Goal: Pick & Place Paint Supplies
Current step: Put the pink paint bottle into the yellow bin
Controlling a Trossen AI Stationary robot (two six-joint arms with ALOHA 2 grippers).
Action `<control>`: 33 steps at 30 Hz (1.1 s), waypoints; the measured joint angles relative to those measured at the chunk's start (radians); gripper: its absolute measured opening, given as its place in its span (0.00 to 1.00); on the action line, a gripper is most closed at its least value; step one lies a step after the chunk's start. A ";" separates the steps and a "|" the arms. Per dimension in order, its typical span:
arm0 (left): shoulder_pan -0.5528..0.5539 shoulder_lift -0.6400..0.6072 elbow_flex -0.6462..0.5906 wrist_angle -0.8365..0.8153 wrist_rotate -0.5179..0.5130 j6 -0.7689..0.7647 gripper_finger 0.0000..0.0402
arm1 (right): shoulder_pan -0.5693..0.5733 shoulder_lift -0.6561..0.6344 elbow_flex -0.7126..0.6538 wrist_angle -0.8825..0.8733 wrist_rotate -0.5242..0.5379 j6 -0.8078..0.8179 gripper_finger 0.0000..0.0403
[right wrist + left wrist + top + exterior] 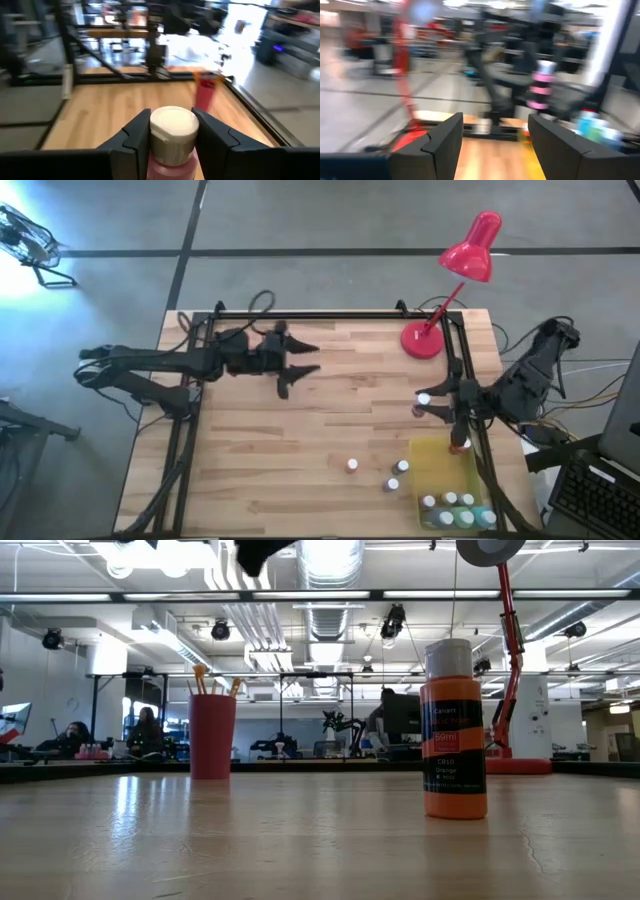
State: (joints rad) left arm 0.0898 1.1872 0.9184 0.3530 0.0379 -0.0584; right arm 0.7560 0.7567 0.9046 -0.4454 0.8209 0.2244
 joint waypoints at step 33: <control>0.000 -0.123 -0.125 0.028 -0.163 0.008 0.57 | 0.500 0.196 -0.136 -0.546 0.388 1.010 0.28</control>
State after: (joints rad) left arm 0.0902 1.0641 0.7933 0.3805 -0.1253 -0.0502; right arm 1.2556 0.9528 0.7691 -0.9910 1.2090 1.2341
